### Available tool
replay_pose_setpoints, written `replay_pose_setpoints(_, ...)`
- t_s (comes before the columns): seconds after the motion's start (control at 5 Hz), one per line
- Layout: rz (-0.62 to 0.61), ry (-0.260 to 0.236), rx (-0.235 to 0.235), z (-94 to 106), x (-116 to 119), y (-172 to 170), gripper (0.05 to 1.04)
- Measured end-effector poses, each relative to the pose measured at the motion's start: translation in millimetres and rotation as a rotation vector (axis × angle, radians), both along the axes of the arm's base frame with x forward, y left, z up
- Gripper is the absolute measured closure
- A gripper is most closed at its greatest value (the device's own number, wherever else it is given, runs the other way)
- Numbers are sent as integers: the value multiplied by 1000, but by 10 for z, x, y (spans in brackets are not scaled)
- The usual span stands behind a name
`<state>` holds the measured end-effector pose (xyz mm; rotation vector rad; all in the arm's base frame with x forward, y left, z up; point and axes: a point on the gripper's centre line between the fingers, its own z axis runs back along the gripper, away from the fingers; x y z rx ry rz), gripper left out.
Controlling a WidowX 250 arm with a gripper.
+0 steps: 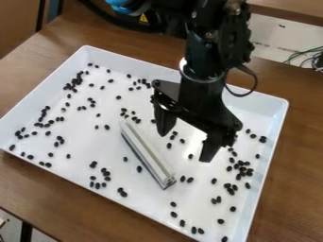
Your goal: Sweep into pile
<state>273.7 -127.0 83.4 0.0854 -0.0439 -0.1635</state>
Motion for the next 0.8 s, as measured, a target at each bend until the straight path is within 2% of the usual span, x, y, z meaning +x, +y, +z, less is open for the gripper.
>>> replay_pose_setpoints(0.2, 7, 31, 10, -87, -47, 25, 84)
replay_pose_setpoints(0.4, 100, 13, -64, -82, -104, 132, 84)
replay_pose_setpoints(0.6, 344, -46, -129, -48, -120, 437, 84)
replay_pose_setpoints(0.8, 586, -142, -173, -96, -10, 649, 84)
